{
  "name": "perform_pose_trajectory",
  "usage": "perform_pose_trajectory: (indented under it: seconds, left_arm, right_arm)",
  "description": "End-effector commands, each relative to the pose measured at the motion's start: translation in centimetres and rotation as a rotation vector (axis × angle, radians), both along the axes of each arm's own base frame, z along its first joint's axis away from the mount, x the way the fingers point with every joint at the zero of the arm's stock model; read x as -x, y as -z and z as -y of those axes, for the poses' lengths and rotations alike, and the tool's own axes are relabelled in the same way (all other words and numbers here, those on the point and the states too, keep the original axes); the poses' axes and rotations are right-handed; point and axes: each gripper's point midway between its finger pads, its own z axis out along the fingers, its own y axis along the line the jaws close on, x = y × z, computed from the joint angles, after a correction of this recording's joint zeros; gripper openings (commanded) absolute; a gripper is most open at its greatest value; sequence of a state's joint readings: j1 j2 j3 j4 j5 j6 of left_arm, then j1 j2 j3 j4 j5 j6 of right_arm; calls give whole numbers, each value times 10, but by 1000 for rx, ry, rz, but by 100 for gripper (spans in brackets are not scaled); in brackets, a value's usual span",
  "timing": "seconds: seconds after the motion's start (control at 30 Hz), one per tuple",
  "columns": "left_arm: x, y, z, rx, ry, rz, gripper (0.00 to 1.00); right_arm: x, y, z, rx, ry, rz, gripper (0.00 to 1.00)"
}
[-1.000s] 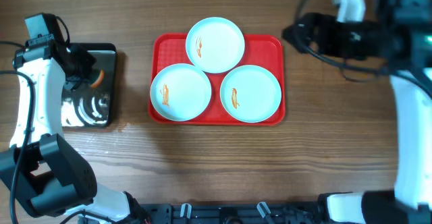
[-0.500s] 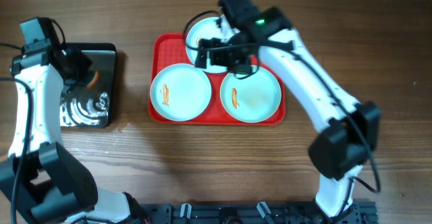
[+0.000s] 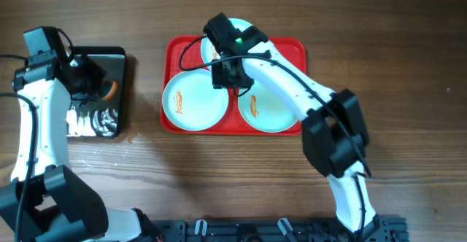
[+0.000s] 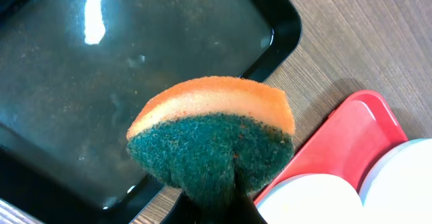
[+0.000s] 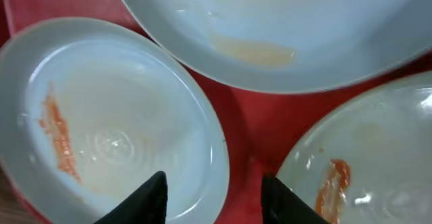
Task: Clean dirty plates on tray and stack at the side
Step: 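Reach the right gripper to the top plate and pinch its rim, then move the sponge with the left gripper onto the lower-left plate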
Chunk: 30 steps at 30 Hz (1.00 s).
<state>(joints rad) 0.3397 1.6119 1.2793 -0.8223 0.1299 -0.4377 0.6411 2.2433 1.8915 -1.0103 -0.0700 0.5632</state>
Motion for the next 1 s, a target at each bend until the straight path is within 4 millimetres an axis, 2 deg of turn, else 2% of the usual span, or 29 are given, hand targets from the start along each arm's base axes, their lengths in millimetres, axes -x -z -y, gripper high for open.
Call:
perform_pose_trajectory:
  seconds: [0.0, 0.23, 0.3, 0.4, 0.47, 0.5, 0.67, 0.7, 0.97]
  left_arm:
    - [-6, -11, 2, -1, 20, 40, 4]
    - [-6, -11, 2, -1, 20, 40, 4]
    - [-6, -11, 2, 0, 20, 40, 4]
    - [-7, -11, 6, 16, 31, 45, 4]
    - [-9, -11, 13, 30, 48, 50, 4]
    - [-10, -11, 16, 30, 58, 50, 4]
    - [-14, -11, 41, 41, 123, 49, 4]
    - [-15, -11, 49, 42, 144, 47, 4]
    - [-15, -8, 97, 49, 267, 26, 4]
  right_arm:
    - [1, 24, -8, -2, -48, -30, 40]
    - [-8, 29, -8, 9, -43, 2, 39]
    - [-7, 32, -6, 21, -41, 2, 31]
    - [-2, 42, -3, 26, -38, -13, 29]
    - [2, 50, -1, 30, -13, -24, 21]
    - [3, 54, 0, 28, 5, -30, 18]
    - [7, 67, 3, 26, 68, -45, 17]
    - [8, 68, 4, 25, 69, -46, 12]
    - [10, 67, 0, 8, 64, -58, 10]
